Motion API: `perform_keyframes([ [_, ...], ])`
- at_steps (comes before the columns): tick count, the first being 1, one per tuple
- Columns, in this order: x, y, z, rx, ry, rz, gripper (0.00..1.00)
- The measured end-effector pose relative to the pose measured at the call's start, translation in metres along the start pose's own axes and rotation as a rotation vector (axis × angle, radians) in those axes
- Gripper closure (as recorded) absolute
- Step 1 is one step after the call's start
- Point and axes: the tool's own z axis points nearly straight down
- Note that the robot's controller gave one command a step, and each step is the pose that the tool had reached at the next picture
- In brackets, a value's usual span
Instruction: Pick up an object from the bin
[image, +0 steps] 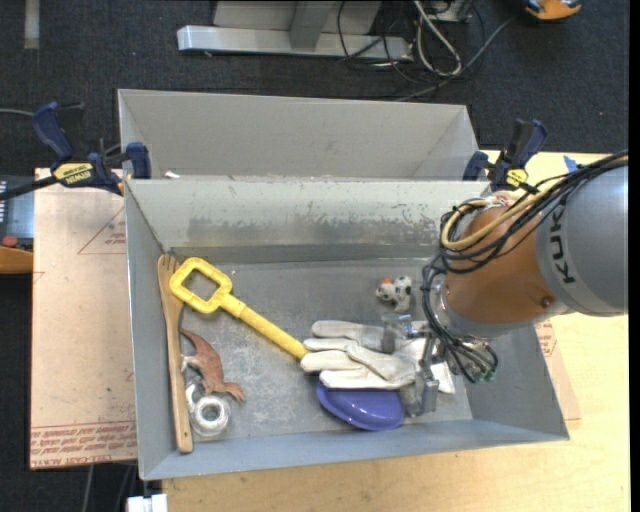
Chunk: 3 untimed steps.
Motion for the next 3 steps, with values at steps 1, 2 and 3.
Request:
perform_keyframes([
  [1, -0.005, 0.002, -0.006, 0.002, -0.009, 0.011, 0.0],
  [2, -0.02, 0.014, -0.002, 0.001, -0.005, 0.009, 0.0],
  [3, -0.024, 0.017, -0.004, 0.003, -0.019, 0.002, 1.0],
])
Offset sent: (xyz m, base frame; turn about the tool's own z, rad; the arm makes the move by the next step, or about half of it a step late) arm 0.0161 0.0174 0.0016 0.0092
